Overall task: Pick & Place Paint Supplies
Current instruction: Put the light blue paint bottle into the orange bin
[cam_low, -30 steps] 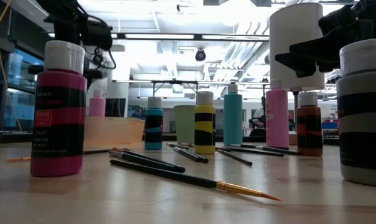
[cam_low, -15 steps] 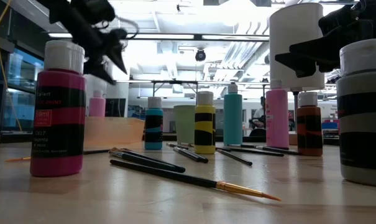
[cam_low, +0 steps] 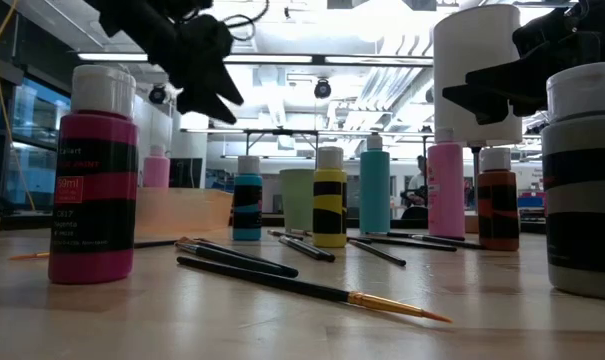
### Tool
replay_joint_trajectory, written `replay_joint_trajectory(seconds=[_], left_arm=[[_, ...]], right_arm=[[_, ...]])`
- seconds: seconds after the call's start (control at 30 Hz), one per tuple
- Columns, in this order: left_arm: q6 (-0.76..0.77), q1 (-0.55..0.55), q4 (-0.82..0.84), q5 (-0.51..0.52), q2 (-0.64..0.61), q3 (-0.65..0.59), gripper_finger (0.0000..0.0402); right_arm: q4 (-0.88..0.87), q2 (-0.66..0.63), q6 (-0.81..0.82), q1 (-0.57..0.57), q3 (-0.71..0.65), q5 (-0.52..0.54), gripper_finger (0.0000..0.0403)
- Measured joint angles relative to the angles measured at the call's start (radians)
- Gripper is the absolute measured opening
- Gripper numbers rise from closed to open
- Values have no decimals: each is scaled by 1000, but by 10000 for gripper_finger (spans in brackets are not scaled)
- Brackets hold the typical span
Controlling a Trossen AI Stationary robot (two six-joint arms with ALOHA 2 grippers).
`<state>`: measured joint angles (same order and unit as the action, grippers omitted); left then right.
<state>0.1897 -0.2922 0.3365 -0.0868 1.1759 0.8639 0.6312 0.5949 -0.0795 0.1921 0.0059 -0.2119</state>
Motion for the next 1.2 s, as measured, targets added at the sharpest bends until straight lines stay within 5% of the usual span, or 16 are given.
replay_joint_trajectory(seconds=[0.2, 0.83, 1.2], left_arm=[[-74, 72, -30, 0, 119, 0, 319], [-195, 178, -128, 8, 278, 7, 322], [-192, 181, -86, 56, 328, 41, 261]], right_arm=[[0, 0, 0, 0, 0, 0, 286], [0, 0, 0, 0, 0, 0, 286], [0, 0, 0, 0, 0, 0, 286]])
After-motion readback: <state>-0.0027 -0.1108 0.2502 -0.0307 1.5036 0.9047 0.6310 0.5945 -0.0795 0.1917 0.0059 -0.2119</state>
